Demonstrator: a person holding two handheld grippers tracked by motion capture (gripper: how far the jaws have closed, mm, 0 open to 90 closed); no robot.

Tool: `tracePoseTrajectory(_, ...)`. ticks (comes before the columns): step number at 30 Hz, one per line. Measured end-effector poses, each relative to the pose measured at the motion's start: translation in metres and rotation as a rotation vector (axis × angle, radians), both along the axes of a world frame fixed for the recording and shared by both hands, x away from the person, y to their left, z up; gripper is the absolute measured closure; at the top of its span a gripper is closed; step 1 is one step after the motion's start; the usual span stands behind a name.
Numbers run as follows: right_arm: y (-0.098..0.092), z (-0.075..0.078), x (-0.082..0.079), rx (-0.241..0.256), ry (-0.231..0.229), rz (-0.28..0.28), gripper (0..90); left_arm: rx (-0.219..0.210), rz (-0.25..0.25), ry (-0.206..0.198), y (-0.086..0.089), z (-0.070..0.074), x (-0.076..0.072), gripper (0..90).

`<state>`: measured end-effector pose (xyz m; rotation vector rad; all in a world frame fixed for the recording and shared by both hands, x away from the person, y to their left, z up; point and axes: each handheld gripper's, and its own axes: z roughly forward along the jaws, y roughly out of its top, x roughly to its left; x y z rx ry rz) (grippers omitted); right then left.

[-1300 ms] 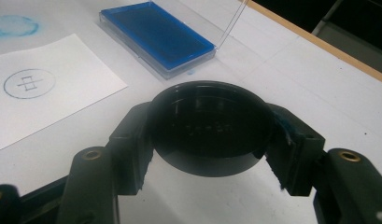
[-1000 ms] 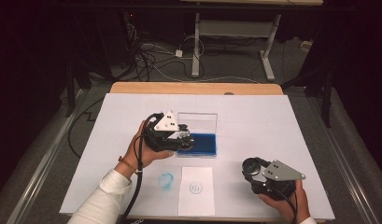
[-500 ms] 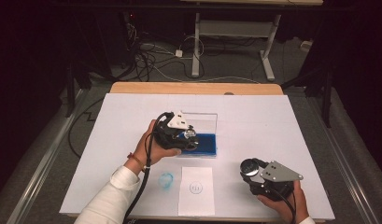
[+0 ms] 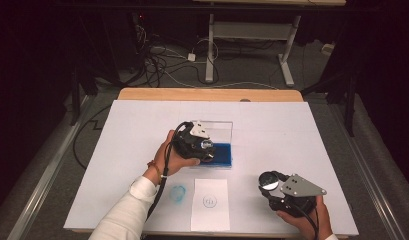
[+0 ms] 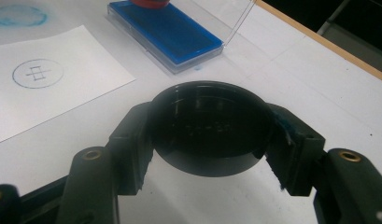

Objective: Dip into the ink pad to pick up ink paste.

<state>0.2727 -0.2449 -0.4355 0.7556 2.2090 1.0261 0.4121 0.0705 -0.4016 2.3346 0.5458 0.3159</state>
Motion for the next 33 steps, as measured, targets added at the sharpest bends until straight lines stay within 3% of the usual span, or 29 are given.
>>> tracePoseTrajectory(3, 0.000, 0.000, 0.000, -0.003, 0.001, 0.001, 38.4, -0.009, 0.014, 0.016, 0.002, -0.006, 0.004, 54.7)
tracePoseTrajectory(14, 0.000, -0.001, 0.000, -0.003, 0.006, -0.002, 38.4, 0.025, 0.058, 0.014, 0.005, -0.015, 0.010, 54.7)
tracePoseTrajectory(18, 0.000, -0.001, 0.001, -0.007, 0.009, 0.002, 38.4, 0.015, 0.072, 0.018, 0.008, -0.018, 0.012, 54.7)
tracePoseTrajectory(20, 0.000, -0.001, 0.001, -0.007, 0.012, 0.006, 38.4, -0.001, 0.059, 0.042, 0.009, -0.020, 0.013, 54.6)
tracePoseTrajectory(31, 0.000, -0.002, 0.001, 0.005, 0.022, 0.018, 38.4, -0.007, 0.088, 0.030, 0.012, -0.023, 0.016, 54.6)
tracePoseTrajectory(33, 0.000, -0.002, 0.001, 0.008, 0.026, 0.021, 38.4, -0.022, 0.088, 0.045, 0.014, -0.024, 0.018, 54.6)
